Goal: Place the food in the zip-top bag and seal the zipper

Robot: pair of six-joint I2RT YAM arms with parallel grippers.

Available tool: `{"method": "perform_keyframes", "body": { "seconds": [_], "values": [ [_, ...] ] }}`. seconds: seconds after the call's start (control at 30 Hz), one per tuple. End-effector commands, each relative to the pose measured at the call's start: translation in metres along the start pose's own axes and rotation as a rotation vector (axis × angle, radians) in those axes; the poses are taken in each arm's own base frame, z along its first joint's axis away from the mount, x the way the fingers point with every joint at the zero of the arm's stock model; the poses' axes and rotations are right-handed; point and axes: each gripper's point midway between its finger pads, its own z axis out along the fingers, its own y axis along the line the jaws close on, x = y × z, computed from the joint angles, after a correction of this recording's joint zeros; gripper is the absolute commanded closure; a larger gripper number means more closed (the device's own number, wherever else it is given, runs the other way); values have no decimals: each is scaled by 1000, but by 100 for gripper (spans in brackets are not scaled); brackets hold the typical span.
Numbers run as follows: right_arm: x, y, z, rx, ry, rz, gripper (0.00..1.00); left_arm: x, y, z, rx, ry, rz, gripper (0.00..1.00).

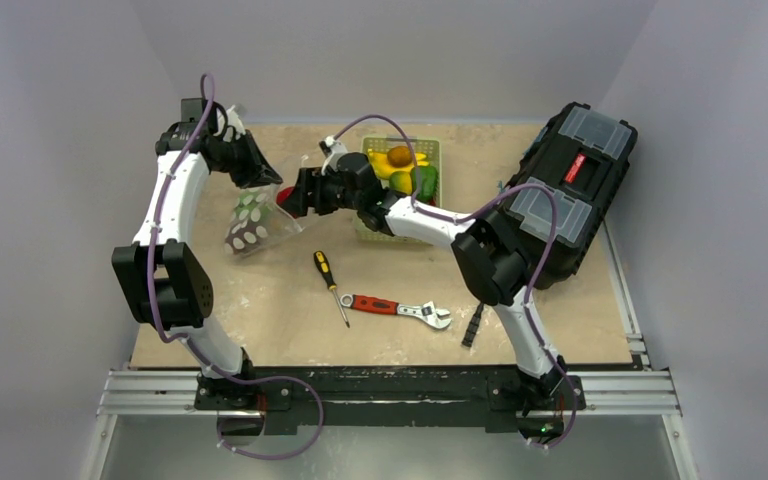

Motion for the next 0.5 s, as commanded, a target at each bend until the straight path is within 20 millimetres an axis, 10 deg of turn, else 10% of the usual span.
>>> {"method": "perform_keyframes", "body": {
  "seconds": [0.0,0.47],
  "values": [
    [-29,25,-5,-25,-61,-47,21,-7,-9,-10,36,-39,14,100],
    [-39,38,-26,-13,-69,-92,14,-7,-8,-9,37,-37,12,100]
  ]
}}
